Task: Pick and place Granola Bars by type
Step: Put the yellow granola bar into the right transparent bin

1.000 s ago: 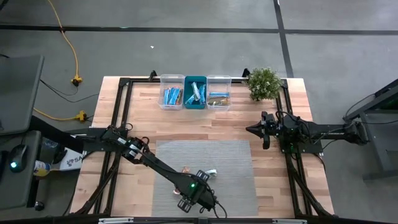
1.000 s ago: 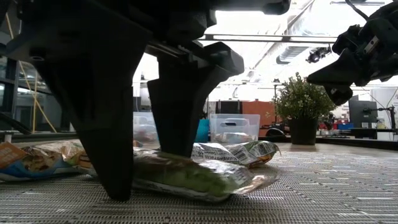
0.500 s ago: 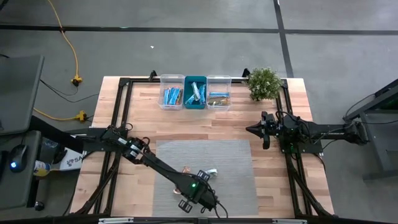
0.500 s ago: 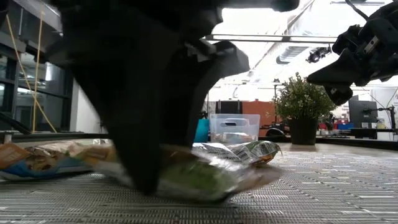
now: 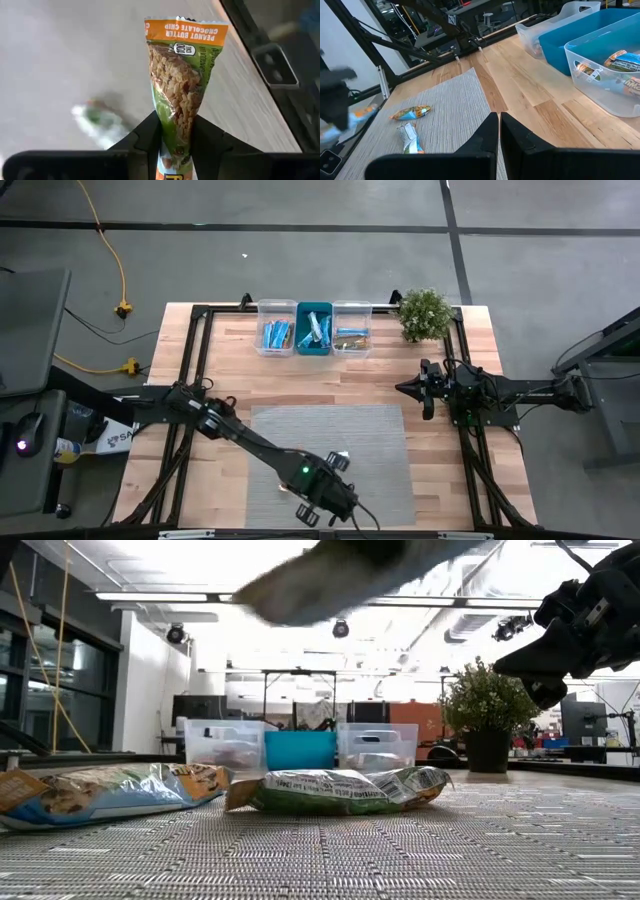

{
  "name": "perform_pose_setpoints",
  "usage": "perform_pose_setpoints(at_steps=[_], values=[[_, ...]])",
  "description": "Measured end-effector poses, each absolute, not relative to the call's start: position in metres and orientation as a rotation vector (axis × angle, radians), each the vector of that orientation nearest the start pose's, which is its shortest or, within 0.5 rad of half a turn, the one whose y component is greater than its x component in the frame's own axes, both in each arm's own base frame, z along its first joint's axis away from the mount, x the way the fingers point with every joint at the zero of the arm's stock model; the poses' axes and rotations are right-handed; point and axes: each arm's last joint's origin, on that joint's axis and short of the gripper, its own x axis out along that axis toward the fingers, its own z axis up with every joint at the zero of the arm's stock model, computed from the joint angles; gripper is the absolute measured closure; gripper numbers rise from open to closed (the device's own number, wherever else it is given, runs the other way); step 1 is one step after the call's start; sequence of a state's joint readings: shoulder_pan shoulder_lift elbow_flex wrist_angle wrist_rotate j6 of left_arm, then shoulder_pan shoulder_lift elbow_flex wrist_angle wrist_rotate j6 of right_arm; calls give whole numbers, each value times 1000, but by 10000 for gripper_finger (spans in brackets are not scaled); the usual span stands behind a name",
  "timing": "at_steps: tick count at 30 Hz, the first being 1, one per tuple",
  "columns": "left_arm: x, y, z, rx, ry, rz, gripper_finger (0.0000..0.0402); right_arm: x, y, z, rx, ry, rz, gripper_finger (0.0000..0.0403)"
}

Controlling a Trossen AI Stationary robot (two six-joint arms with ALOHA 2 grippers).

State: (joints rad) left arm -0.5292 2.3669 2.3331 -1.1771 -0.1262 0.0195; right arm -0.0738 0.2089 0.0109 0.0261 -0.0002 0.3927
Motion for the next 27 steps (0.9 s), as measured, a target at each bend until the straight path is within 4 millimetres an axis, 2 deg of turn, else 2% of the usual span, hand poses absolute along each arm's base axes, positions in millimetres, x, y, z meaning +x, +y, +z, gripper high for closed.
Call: perform_pose_setpoints(at_steps=[6, 14, 21, 27], values=[[432, -226, 289, 356, 978, -263, 315, 109, -8, 152, 398, 154, -106, 402], [445, -181, 340, 351, 737, -79, 315, 109, -8, 152, 398, 160, -107, 402], [461, -117, 376, 386, 565, 73, 315, 109, -8, 152, 398, 162, -108, 402], [470, -54, 395, 444, 489, 180, 315, 109, -8, 151, 398, 167, -109, 402]])
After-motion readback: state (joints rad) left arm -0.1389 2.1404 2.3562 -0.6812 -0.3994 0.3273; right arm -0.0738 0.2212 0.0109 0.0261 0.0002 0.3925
